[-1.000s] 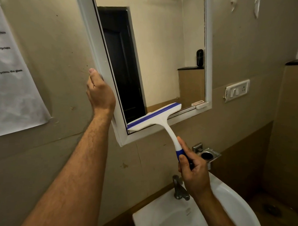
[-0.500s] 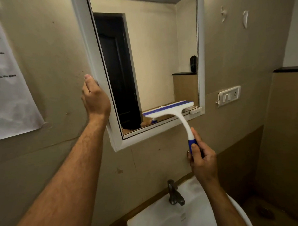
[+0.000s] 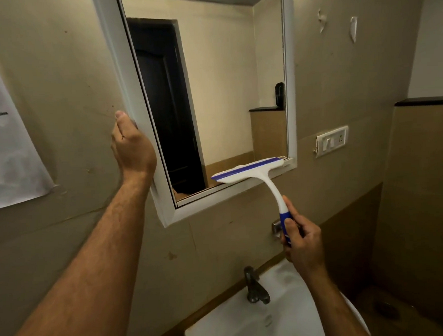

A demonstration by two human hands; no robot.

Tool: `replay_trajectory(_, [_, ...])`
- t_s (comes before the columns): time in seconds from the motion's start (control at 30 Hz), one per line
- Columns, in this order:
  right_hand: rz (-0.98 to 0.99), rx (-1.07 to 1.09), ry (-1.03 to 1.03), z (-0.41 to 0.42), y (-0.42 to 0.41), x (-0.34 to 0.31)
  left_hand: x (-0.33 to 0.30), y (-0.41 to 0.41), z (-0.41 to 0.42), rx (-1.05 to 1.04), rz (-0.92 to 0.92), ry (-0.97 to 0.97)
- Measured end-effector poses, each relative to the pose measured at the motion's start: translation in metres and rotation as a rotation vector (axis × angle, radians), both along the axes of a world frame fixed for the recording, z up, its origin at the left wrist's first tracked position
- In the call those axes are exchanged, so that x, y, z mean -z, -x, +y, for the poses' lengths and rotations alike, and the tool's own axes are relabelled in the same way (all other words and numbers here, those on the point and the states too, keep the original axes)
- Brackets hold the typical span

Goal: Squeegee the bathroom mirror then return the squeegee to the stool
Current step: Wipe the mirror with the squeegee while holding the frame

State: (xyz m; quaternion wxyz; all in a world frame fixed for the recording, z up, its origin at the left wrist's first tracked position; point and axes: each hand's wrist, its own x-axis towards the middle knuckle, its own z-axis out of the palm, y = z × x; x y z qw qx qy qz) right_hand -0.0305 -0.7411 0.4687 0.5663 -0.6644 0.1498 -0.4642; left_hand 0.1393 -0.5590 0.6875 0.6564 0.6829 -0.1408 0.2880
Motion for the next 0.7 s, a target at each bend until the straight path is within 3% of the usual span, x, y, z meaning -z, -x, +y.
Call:
replay_trajectory(0.2, [-0.112,0.022,0.045,-0.009,-0.009,-0.069,0.0,0.001,0.0,-0.049,0.04,-0.081])
replay_trajectory(0.33, [-0.179,0.012,0.052,-0.018,-0.018,-0.112,-0.003,0.01,0.002,0.026,0.025,-0.051])
replay_trajectory(0.7, [-0.142,0.062,-0.069,-0.016,-0.018,-0.028,-0.005,0.014,0.003,0.068,0.01,0.051])
